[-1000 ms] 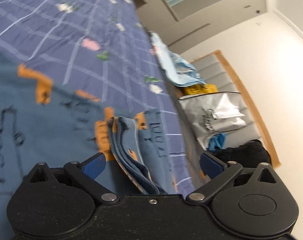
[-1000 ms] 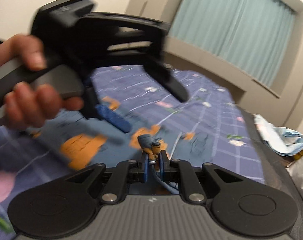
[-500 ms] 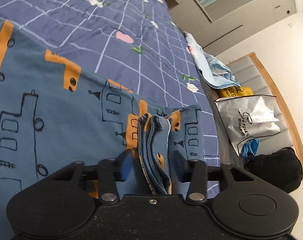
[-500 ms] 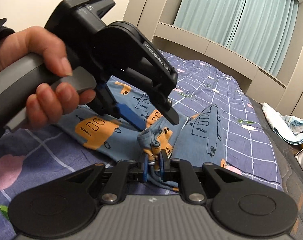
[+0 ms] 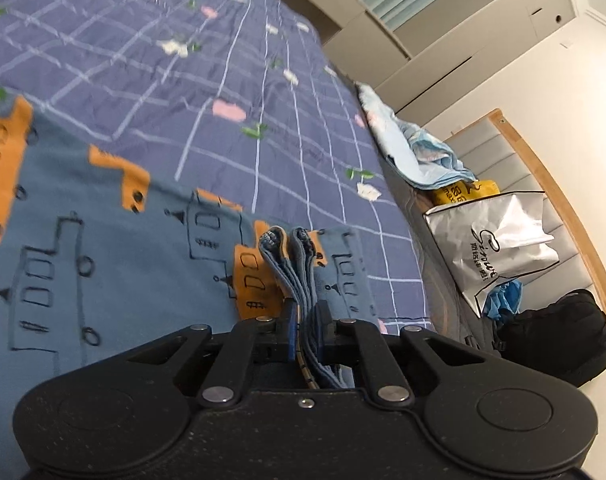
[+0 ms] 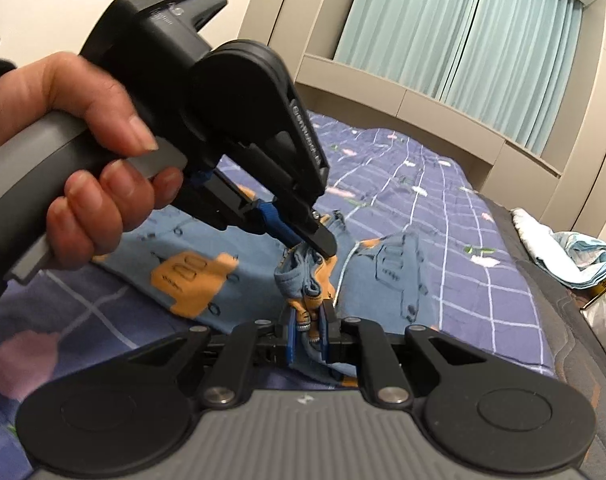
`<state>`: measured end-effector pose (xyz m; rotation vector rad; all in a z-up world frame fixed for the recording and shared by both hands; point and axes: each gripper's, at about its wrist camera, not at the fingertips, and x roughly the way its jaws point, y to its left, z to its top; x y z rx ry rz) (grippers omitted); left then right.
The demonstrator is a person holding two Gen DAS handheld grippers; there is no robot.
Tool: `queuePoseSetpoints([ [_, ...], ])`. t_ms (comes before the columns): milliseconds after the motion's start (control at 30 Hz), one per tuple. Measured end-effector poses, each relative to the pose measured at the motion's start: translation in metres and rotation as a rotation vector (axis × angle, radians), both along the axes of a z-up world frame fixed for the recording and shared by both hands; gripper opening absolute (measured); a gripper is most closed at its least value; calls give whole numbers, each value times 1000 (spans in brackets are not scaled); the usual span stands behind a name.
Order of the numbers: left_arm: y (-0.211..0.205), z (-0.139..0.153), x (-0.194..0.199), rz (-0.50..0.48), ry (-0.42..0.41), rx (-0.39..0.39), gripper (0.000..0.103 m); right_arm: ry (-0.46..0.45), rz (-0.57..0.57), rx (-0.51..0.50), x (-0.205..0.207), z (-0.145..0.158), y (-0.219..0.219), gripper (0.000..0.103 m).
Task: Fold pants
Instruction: 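Fold the pants edge with the right gripper toward the left gripper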
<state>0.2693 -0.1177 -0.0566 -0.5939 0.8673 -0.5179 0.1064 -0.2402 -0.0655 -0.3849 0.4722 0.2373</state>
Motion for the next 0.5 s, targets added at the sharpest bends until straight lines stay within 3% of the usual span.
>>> queuePoseSetpoints([
  [267,47,25,-28,59,-79,17,9,-2,82,65,-12,26,23,13],
  [500,99,31,-42,106,-95,30,8,22,174,111,-13,33,59,13],
])
